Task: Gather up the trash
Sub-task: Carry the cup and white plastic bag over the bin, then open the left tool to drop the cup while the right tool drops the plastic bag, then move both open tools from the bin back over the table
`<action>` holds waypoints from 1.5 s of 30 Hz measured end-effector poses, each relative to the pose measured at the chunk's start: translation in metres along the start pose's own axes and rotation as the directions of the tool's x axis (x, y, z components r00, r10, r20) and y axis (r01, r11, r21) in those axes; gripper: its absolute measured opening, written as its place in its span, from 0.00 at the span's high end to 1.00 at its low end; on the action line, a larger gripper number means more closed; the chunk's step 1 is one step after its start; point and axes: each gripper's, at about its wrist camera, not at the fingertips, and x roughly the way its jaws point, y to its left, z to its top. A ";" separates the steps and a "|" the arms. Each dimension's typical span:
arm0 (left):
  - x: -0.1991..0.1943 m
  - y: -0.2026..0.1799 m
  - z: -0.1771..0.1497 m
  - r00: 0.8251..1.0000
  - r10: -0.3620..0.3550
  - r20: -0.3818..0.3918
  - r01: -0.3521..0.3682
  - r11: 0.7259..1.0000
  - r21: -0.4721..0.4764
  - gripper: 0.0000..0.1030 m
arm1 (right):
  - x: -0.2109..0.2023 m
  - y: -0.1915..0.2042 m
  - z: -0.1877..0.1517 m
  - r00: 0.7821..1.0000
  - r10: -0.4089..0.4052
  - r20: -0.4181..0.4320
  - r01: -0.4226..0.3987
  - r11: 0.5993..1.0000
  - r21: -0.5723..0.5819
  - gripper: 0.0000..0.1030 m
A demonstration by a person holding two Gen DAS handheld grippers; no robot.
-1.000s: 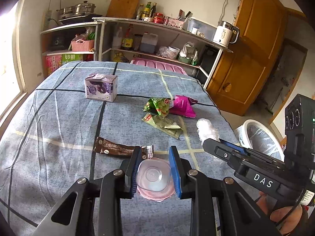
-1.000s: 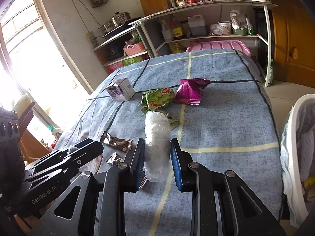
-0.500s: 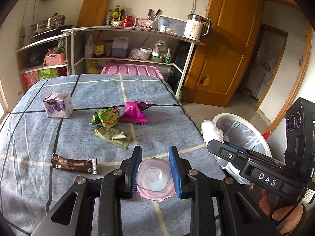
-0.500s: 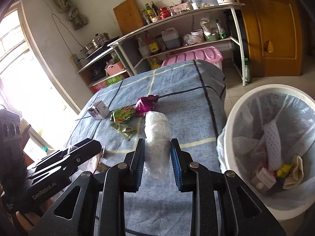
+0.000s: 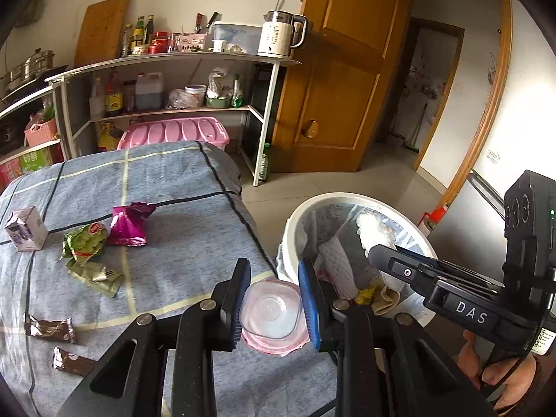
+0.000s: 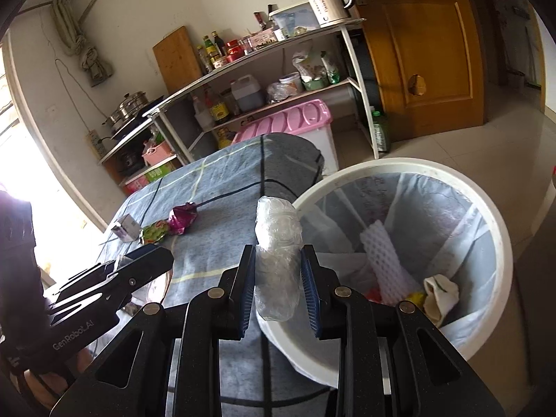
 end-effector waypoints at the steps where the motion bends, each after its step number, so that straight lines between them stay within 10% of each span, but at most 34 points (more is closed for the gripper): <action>1: 0.004 -0.005 0.001 1.000 -0.008 -0.003 0.008 1.000 0.007 0.72 | -0.002 -0.006 0.000 1.000 -0.010 0.000 0.010 1.000 0.005 0.74; 24: 0.086 -0.069 0.001 0.985 -0.099 -0.142 0.108 0.992 0.062 0.72 | 0.006 -0.077 -0.010 0.977 -0.190 -0.096 0.194 0.980 0.041 0.73; 29: 0.089 -0.069 -0.001 0.984 -0.103 -0.145 0.112 0.992 0.052 0.51 | 0.009 -0.078 -0.011 0.972 -0.211 -0.107 0.216 0.976 0.034 0.70; 45: 0.056 -0.050 -0.001 0.993 -0.078 -0.091 0.080 0.996 0.024 0.50 | 0.002 -0.061 -0.012 0.980 -0.183 -0.083 0.187 0.982 0.033 0.57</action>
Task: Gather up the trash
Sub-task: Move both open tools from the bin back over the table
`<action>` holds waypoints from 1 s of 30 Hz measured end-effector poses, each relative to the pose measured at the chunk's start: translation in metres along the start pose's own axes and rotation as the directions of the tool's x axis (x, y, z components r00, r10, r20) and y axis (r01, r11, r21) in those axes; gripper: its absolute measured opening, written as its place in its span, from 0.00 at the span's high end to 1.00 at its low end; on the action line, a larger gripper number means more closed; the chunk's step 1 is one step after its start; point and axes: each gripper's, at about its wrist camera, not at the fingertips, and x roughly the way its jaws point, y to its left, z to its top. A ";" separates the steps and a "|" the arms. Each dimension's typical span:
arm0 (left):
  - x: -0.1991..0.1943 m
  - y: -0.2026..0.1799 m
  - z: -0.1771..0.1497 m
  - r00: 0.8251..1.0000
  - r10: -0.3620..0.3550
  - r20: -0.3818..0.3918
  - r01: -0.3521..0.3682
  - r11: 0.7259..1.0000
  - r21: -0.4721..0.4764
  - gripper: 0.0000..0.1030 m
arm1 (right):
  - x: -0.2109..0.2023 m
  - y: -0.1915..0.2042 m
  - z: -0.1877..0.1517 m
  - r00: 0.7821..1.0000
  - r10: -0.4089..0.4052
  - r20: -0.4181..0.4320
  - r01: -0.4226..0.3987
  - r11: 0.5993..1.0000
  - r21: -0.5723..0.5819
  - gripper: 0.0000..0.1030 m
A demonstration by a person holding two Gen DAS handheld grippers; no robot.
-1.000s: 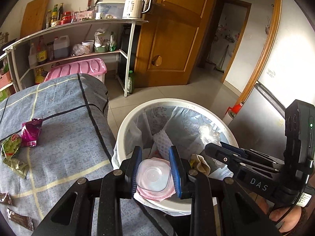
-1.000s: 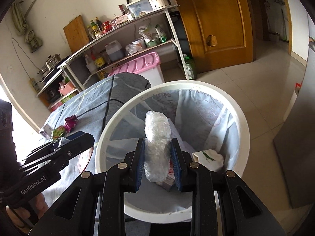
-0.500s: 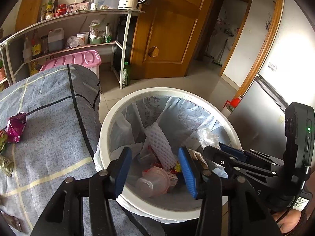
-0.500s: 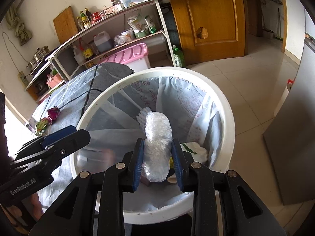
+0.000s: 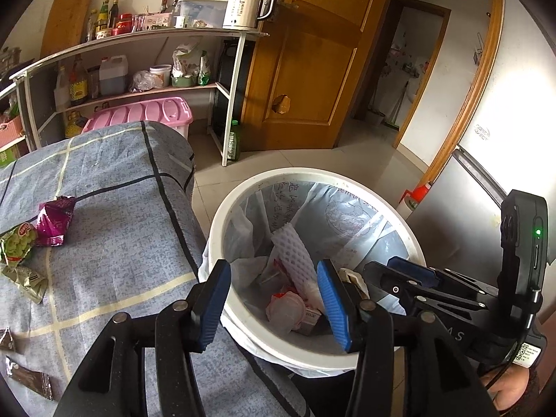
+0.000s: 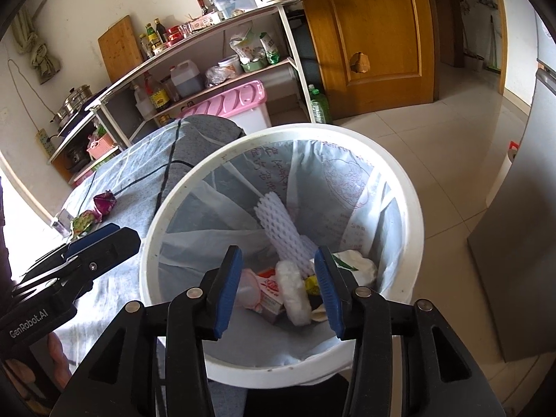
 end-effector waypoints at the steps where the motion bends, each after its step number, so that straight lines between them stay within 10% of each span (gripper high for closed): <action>1: -0.004 0.003 -0.001 1.000 0.005 0.005 -0.005 1.000 -0.006 0.50 | -0.001 0.003 0.000 1.000 0.001 0.001 -0.001 1.000 -0.004 0.57; 30: -0.102 0.166 -0.025 0.950 0.297 0.099 -0.266 0.931 -0.249 0.49 | 0.034 0.151 0.005 0.983 0.182 -0.021 -0.183 0.964 -0.192 0.57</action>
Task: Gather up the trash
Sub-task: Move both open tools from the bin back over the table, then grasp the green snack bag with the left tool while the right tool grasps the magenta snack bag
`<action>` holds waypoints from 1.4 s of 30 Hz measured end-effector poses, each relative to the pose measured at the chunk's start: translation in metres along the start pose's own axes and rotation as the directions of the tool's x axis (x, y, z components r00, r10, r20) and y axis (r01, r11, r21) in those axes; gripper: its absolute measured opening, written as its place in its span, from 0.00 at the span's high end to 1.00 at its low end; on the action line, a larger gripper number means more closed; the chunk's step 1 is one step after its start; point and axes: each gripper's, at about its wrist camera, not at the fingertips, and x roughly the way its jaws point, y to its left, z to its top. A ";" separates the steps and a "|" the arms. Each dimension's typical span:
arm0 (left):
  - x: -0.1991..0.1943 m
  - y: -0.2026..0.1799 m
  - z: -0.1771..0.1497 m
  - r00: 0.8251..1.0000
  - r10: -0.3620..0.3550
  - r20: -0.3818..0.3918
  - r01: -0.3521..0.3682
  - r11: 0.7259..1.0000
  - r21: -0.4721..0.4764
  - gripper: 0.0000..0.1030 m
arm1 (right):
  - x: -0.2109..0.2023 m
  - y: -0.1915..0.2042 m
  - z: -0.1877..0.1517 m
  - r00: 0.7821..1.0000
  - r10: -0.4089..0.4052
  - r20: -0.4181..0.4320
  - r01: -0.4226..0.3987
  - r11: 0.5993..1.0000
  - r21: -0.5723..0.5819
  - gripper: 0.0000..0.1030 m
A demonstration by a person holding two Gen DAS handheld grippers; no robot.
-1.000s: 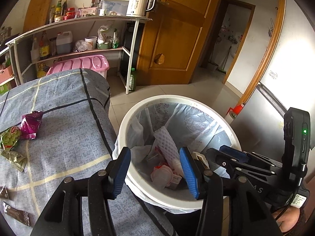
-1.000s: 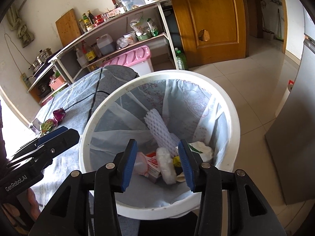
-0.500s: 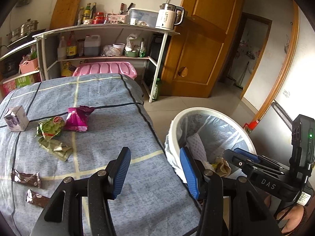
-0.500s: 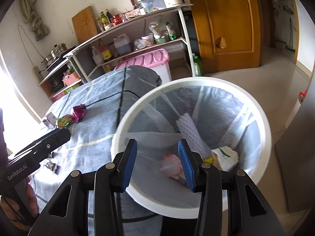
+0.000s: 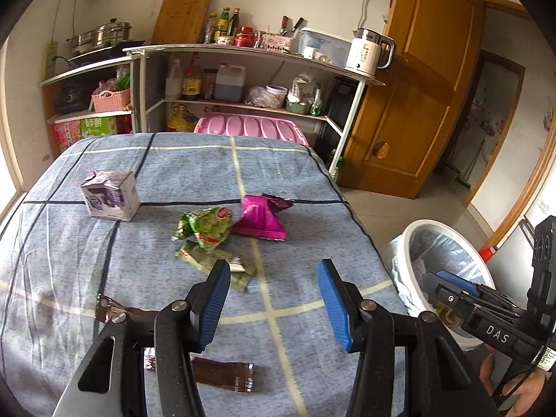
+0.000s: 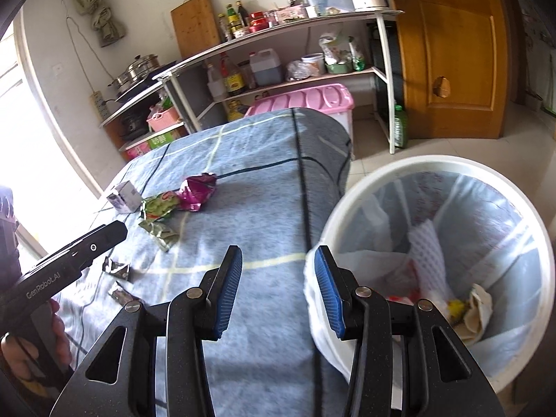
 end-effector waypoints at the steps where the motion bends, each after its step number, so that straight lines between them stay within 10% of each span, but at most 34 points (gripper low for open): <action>1: 0.001 0.007 0.002 1.000 0.009 0.003 -0.009 1.000 -0.006 0.49 | 0.003 0.004 0.001 1.000 0.005 -0.001 -0.005 1.000 -0.004 0.57; 42: 0.115 0.098 0.037 0.990 -0.021 -0.136 0.003 0.992 -0.130 0.49 | 0.161 0.074 0.069 0.964 0.203 -0.170 -0.203 0.979 0.022 0.56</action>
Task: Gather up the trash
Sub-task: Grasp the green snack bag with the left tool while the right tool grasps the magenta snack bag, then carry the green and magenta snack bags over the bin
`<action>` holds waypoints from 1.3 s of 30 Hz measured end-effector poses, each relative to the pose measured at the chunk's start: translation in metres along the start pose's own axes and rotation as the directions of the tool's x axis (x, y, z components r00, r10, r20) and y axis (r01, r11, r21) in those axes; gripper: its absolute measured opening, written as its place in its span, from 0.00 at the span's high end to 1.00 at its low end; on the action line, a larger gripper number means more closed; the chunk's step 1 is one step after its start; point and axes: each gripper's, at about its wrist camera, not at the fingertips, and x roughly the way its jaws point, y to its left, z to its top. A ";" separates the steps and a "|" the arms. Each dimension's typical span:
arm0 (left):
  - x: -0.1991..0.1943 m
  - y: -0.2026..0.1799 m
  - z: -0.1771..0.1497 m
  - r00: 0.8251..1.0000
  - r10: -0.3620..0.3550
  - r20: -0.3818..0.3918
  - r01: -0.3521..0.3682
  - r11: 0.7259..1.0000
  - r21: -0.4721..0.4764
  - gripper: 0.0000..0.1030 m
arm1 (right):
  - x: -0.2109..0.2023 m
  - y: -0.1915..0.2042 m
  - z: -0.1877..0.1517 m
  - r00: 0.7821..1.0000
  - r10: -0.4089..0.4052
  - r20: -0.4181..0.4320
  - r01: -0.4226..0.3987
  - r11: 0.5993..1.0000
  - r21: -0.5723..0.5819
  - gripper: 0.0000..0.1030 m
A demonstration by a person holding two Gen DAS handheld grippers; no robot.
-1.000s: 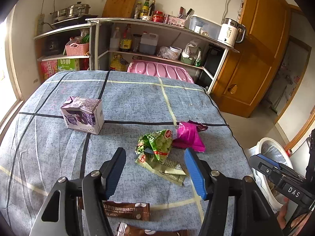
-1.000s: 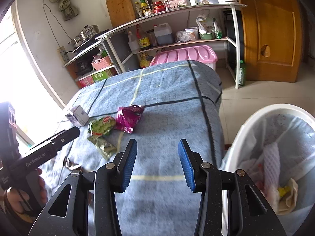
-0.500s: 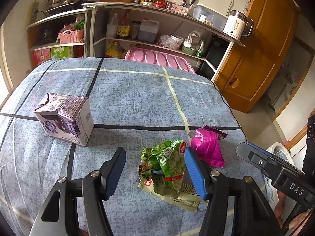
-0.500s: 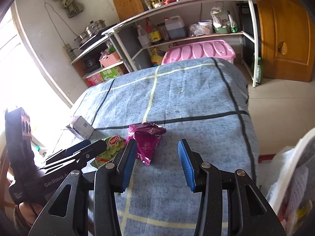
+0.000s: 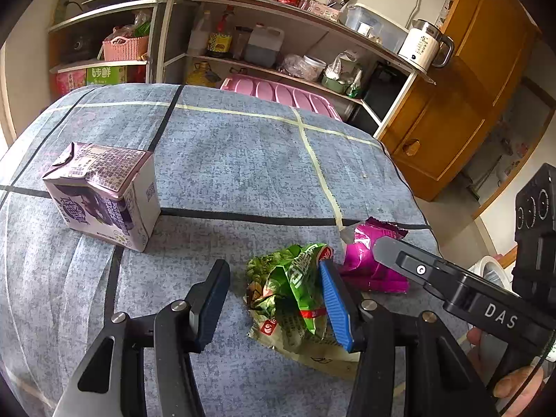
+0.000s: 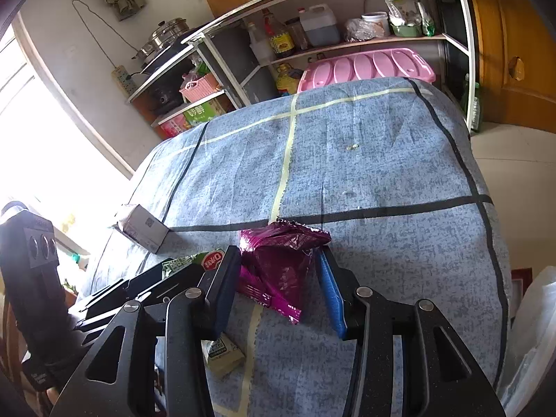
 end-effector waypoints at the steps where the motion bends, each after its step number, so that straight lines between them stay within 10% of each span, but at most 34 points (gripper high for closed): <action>1: 0.002 -0.002 0.000 1.000 0.002 -0.002 -0.002 1.000 0.007 0.49 | 0.001 -0.001 0.000 1.000 0.004 -0.004 -0.004 1.000 0.001 0.56; 39: -0.065 -0.045 -0.023 0.996 -0.041 0.081 0.035 0.997 0.074 0.70 | -0.081 -0.010 -0.040 0.991 0.016 0.130 -0.019 1.000 0.017 0.72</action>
